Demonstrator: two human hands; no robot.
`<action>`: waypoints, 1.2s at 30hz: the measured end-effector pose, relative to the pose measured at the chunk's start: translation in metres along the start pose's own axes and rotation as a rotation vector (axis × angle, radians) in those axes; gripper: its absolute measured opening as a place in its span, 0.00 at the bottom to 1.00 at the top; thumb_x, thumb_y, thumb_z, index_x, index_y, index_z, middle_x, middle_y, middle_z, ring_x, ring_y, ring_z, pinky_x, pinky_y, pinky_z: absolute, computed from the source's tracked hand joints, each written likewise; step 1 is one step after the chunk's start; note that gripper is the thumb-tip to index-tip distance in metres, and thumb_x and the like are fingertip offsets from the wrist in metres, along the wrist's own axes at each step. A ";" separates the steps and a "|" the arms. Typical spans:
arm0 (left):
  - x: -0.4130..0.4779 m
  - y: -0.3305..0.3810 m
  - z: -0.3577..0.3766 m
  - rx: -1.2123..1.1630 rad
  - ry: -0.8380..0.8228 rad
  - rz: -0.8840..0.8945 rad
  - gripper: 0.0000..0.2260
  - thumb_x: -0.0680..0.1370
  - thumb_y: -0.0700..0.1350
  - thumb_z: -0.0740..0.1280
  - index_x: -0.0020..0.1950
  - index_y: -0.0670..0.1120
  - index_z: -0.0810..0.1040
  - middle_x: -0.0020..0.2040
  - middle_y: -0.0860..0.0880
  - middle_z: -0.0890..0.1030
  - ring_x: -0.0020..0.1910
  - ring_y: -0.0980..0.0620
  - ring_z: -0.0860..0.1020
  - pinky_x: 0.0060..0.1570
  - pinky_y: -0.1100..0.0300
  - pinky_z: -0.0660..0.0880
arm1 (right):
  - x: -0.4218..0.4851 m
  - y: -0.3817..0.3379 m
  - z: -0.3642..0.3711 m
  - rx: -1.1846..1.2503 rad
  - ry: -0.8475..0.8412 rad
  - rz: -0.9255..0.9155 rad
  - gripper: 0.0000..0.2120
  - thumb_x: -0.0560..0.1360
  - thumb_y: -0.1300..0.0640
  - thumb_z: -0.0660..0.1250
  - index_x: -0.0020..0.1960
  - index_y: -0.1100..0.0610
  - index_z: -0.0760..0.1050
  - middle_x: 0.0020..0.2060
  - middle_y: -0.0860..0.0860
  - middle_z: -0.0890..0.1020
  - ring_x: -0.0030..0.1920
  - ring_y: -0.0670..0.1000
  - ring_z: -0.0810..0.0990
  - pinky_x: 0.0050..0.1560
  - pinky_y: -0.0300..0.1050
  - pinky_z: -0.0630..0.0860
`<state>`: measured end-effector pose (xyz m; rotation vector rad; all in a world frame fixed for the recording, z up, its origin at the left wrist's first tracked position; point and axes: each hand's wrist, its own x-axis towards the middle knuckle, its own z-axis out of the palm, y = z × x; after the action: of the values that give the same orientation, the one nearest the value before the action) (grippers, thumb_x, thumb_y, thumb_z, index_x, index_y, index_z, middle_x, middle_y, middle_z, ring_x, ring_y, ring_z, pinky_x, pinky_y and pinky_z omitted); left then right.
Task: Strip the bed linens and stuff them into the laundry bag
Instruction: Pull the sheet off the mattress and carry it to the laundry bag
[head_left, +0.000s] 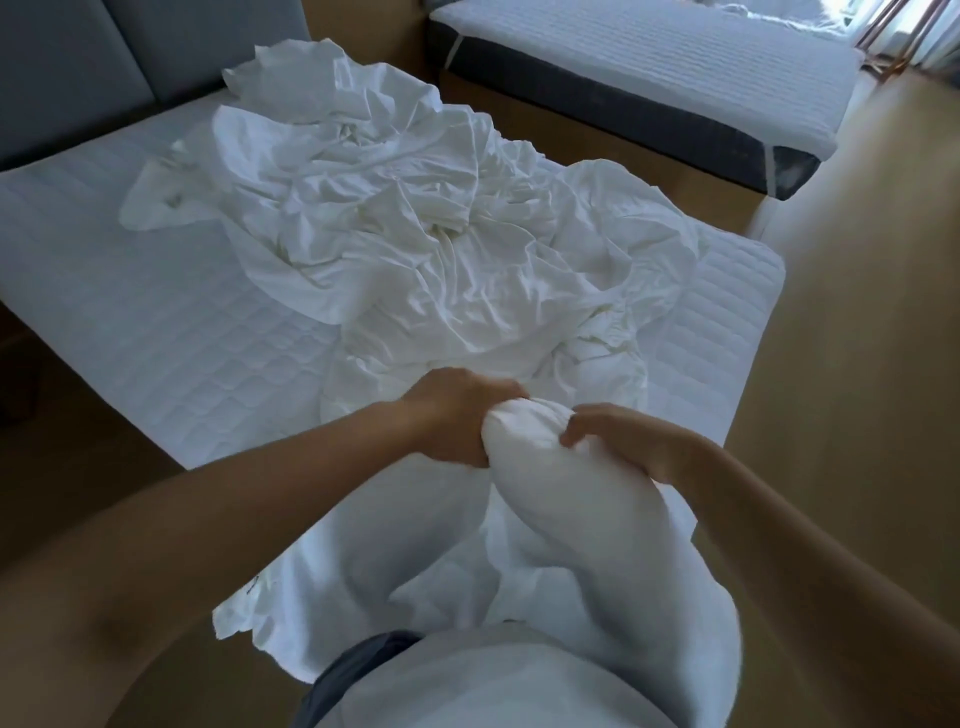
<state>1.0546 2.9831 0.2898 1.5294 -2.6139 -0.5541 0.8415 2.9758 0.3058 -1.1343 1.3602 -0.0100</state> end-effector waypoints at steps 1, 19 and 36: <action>0.006 -0.002 -0.009 0.043 -0.124 -0.101 0.25 0.65 0.52 0.74 0.61 0.56 0.75 0.54 0.51 0.81 0.51 0.47 0.79 0.47 0.57 0.73 | 0.001 -0.003 0.002 -0.152 0.139 -0.084 0.34 0.63 0.51 0.76 0.67 0.54 0.69 0.57 0.55 0.77 0.52 0.53 0.77 0.55 0.47 0.73; -0.037 -0.004 -0.009 0.209 0.352 -0.105 0.51 0.58 0.71 0.68 0.76 0.50 0.57 0.70 0.41 0.68 0.67 0.39 0.70 0.62 0.44 0.67 | 0.011 -0.055 0.001 -0.037 0.146 -0.339 0.19 0.47 0.62 0.72 0.38 0.59 0.81 0.36 0.59 0.82 0.38 0.60 0.81 0.41 0.53 0.80; -0.007 -0.039 -0.021 -0.612 -0.353 -0.362 0.26 0.47 0.49 0.73 0.45 0.47 0.82 0.41 0.51 0.84 0.43 0.49 0.82 0.45 0.55 0.79 | 0.019 0.018 0.063 -0.980 0.471 -0.542 0.58 0.60 0.35 0.74 0.77 0.48 0.41 0.73 0.57 0.58 0.70 0.61 0.63 0.65 0.57 0.66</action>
<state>1.0956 2.9662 0.2974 1.7825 -2.0336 -1.6017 0.8844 3.0133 0.2674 -2.4274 1.4407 -0.0015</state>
